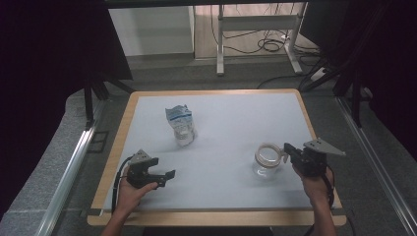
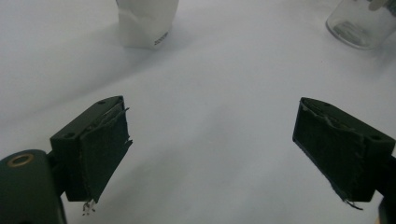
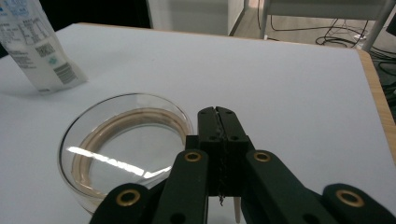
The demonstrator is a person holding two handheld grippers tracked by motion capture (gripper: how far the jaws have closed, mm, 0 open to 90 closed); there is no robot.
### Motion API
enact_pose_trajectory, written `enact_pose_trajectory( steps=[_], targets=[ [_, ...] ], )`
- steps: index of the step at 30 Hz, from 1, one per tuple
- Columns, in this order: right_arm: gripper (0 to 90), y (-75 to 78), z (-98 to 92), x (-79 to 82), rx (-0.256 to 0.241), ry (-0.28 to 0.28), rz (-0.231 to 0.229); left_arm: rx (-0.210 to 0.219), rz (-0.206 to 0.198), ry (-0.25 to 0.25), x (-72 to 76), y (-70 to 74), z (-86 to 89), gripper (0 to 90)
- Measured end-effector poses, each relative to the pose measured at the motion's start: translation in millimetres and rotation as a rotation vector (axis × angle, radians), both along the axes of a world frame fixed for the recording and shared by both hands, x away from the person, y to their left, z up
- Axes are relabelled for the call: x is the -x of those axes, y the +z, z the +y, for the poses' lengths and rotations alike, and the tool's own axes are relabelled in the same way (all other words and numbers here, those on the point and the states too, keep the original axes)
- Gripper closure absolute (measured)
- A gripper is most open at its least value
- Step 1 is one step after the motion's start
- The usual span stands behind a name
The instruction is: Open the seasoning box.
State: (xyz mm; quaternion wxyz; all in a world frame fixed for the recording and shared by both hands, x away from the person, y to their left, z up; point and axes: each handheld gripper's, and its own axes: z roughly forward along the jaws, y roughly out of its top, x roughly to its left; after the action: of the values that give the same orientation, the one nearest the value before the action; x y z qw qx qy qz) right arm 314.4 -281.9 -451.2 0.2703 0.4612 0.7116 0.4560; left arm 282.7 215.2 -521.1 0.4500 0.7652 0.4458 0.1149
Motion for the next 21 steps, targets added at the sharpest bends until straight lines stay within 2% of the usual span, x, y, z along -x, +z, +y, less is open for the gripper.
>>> enact_pose_trajectory(
  steps=[9, 15, 19, 21],
  targets=[
    [90.0, -0.9, -3.2, 0.5, -0.002, -0.006, -0.006, -0.002, -0.017, -0.004, 1.7, 0.2, -4.1, 14.8],
    [90.0, -1.8, -3.3, 2.2, -0.006, -0.011, -0.011, 0.010, -0.039, -0.010, 2.5, 3.4, -7.1, 25.3],
    [90.0, -2.3, -3.7, 2.8, -0.009, -0.012, -0.014, 0.016, -0.058, -0.030, 2.8, 8.8, -11.5, 33.5],
    [90.0, -2.3, -3.5, 3.0, -0.008, -0.012, -0.015, 0.010, -0.061, -0.048, 2.2, 10.7, -15.6, 34.0]
  ],
)
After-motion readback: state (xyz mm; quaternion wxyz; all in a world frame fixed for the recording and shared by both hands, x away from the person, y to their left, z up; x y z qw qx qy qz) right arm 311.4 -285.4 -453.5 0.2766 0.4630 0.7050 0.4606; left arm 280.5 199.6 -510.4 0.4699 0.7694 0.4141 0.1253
